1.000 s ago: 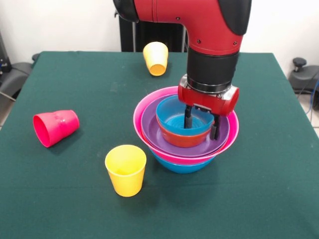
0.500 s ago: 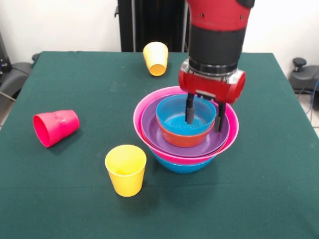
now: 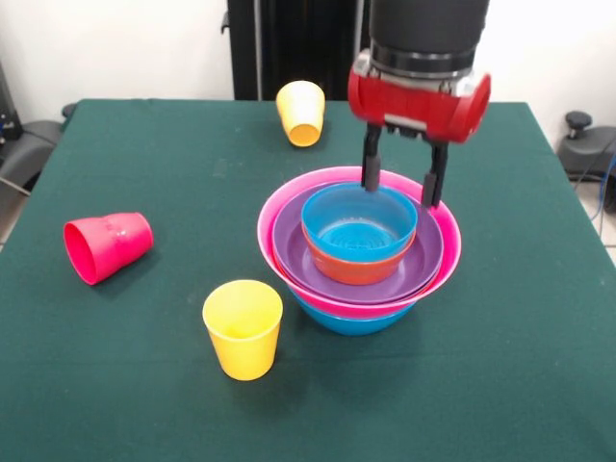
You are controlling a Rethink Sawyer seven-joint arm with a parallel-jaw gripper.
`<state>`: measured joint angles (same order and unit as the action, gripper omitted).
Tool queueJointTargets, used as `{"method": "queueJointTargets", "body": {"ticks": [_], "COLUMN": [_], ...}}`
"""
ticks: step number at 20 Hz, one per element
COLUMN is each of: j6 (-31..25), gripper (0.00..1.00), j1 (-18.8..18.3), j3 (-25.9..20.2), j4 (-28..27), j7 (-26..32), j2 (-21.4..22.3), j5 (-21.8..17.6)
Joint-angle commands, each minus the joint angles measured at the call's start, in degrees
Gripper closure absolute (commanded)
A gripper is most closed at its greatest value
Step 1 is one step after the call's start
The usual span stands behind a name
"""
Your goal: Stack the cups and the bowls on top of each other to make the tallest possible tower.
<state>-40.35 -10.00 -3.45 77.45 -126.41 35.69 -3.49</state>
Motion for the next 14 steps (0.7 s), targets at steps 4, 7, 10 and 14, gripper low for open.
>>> {"method": "queueJointTargets", "body": {"ticks": [4, 7, 10, 14], "j6": [-10.36, -9.78, -8.36, -8.58], "gripper": [0.0, 0.0, 0.0, 0.0], "j1": [-4.59, -7.03, -8.83, -10.47], "j3": [-4.51, -5.81, -7.25, -8.96], "j4": [2.13, 0.64, -1.8, -6.03], "j7": [7.44, 10.52, 12.67, 15.61], "j2": [2.7, 1.02, -1.75, -5.2], "j5": [-0.76, -1.95, -3.39, -5.55]}}
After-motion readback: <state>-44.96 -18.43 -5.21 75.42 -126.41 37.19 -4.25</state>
